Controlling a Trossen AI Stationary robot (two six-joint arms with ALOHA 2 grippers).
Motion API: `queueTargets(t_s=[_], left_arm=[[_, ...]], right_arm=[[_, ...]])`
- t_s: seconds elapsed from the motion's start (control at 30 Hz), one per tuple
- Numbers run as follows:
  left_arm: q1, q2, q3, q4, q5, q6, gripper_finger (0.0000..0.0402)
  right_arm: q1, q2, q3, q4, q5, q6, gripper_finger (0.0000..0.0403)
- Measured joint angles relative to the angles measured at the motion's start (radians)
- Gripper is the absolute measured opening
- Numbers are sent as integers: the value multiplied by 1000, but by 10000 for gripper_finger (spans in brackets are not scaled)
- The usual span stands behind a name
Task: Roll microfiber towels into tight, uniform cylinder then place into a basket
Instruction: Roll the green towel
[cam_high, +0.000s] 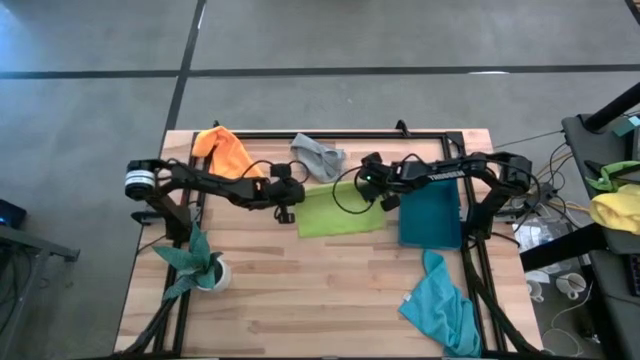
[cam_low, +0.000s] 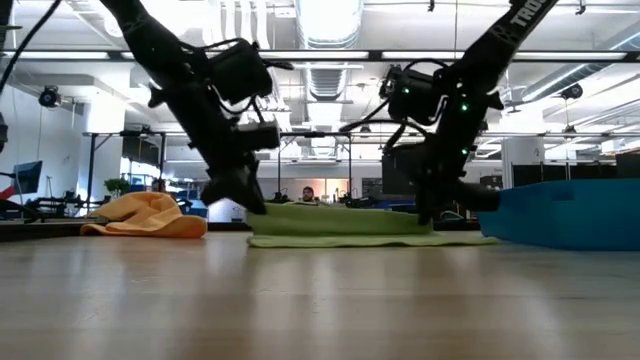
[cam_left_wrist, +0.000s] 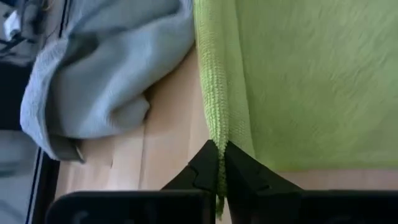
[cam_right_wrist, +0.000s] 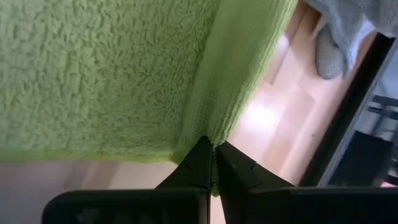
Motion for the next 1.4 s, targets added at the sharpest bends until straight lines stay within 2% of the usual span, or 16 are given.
queueTargets(t_s=[0.3,0.4,0.7,0.97,1.17,1.4], left_arm=[[-22,109,2,104,-84,1,1],[-34,124,2,108,-97,7,1],[-95,85,1,116,-41,8,3],[-108,84,1,108,-33,0,26],[-110,84,2,108,-33,-1,4],[-151,83,1,109,-25,10,1]], right_arm=[[38,-2,-24,20,61,17,9],[54,-2,-24,-7,52,28,9],[76,-2,-25,-81,30,66,9],[76,-10,20,-161,20,61,17],[76,-26,46,-235,-57,59,11],[81,-29,56,-286,-92,60,11]])
